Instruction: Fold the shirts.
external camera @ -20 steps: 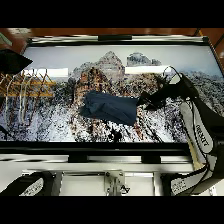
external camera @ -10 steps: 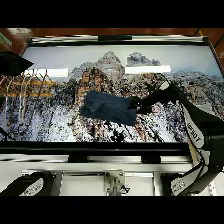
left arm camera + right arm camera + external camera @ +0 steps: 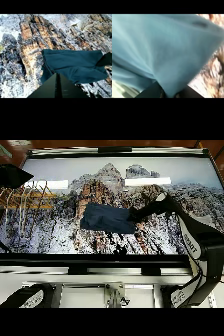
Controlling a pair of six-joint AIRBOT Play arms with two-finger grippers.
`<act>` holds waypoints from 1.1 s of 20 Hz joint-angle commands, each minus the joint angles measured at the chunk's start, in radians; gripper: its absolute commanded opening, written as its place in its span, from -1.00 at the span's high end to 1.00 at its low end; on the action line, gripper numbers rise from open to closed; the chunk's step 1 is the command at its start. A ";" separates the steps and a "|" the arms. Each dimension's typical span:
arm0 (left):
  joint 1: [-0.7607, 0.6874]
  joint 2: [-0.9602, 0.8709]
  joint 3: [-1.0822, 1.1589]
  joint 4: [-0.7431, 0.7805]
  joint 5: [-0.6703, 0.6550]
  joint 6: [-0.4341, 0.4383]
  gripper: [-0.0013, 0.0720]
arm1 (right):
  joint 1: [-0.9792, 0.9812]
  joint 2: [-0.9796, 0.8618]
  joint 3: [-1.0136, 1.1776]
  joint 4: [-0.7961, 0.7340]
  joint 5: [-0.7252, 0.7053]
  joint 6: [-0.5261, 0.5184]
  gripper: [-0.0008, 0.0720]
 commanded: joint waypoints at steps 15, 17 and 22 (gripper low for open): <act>0.001 -0.005 0.000 0.000 -0.008 0.018 0.87 | -0.463 0.271 0.571 -0.132 0.452 0.165 0.76; 0.001 -0.005 0.000 0.000 -0.018 0.018 0.87 | -0.524 0.271 0.571 -0.146 0.439 0.161 0.76; 0.001 -0.005 0.000 -0.002 -0.027 0.017 0.87 | -0.627 0.271 0.571 -0.156 0.396 0.039 0.76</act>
